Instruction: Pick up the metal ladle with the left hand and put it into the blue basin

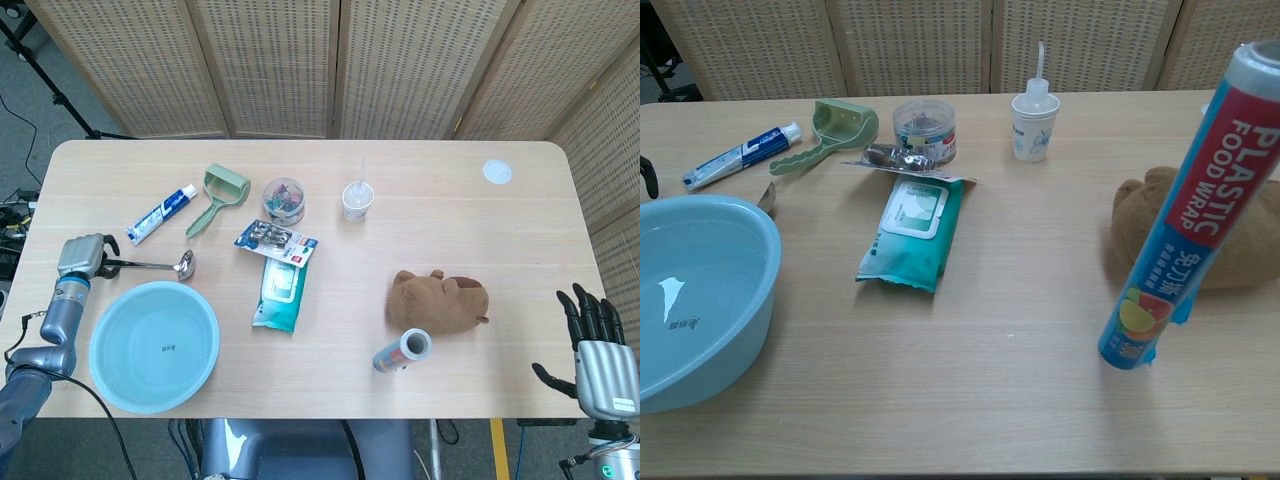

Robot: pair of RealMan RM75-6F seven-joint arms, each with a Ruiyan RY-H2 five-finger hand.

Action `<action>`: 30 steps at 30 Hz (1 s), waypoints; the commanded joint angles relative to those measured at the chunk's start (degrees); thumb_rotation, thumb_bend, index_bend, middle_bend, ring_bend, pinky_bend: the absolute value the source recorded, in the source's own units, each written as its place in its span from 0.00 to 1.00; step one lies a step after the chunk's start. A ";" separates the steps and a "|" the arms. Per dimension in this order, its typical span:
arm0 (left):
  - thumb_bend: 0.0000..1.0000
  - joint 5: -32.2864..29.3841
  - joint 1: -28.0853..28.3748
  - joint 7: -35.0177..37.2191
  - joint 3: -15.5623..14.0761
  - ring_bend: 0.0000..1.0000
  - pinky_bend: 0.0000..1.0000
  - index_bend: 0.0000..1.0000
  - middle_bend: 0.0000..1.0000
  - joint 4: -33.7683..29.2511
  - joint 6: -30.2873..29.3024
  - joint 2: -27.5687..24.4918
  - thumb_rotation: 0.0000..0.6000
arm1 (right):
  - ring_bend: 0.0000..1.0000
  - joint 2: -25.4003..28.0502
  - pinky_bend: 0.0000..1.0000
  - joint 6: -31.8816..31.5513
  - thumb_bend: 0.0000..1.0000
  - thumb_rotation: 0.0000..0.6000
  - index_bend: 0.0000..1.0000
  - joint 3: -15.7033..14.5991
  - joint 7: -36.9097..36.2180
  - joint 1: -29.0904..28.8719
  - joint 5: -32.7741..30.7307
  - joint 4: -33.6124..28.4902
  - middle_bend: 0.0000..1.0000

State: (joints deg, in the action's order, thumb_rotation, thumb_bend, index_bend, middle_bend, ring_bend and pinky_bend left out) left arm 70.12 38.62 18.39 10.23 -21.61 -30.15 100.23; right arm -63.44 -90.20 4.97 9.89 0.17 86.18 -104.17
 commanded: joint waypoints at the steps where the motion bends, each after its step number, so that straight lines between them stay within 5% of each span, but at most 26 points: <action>1: 0.30 0.45 0.13 0.28 -0.20 0.91 0.86 0.52 0.98 0.92 0.54 0.40 1.00 | 0.00 0.02 0.00 0.04 0.00 1.00 0.00 -0.01 -0.04 -0.03 -0.01 -0.01 0.00; 30: 0.30 2.18 1.66 2.39 -0.01 0.91 0.86 0.52 0.98 7.35 4.37 4.46 1.00 | 0.00 -0.71 0.00 0.96 0.00 1.00 0.00 -0.31 0.46 -0.49 -0.71 0.31 0.00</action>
State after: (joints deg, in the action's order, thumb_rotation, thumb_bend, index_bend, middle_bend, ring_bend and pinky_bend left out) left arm 72.23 40.28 20.79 10.25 -14.28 -25.86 104.61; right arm -64.14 -89.24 4.66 10.35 -0.31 85.47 -103.86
